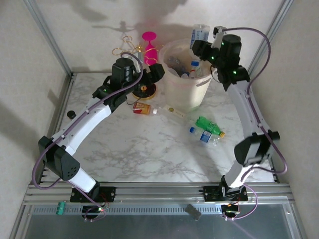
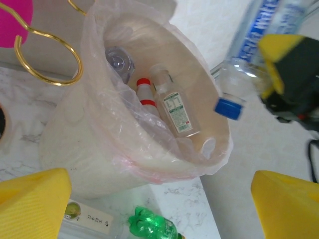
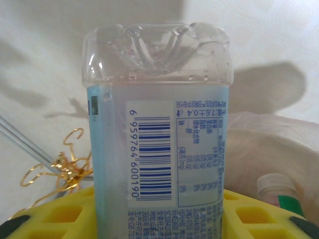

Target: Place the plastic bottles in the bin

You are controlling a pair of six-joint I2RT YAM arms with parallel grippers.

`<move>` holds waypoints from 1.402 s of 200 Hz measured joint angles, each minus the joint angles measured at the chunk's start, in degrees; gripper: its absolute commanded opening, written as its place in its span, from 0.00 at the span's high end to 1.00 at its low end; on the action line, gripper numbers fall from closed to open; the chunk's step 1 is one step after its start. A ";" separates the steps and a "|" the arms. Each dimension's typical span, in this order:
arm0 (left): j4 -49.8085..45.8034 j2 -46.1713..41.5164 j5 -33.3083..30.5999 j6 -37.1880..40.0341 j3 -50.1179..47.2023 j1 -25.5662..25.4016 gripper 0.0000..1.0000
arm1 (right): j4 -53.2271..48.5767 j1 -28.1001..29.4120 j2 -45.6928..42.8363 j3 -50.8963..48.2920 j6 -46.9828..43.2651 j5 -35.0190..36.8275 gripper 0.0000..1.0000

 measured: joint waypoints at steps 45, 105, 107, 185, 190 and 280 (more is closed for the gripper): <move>0.48 0.00 -0.24 0.02 0.00 0.76 0.07 | -4.17 -0.09 7.50 4.74 0.52 -1.16 0.56; 0.57 0.31 -0.74 -0.02 0.00 0.83 0.07 | -11.15 1.22 10.01 5.25 -1.73 1.42 0.46; 0.57 0.33 -0.76 -0.02 0.00 0.83 0.06 | -11.34 1.29 10.19 5.42 -1.88 1.55 0.46; 0.55 0.61 -3.37 -0.42 -1.42 0.83 0.05 | -17.42 3.34 18.18 11.30 -4.55 4.52 0.40; 0.50 0.61 -3.63 -0.42 -1.53 0.83 0.05 | -17.68 3.32 18.23 11.76 -4.68 4.57 0.38; -0.24 -6.67 -9.18 -2.78 -4.59 1.09 0.01 | -19.69 3.32 10.38 13.05 -6.43 5.70 0.22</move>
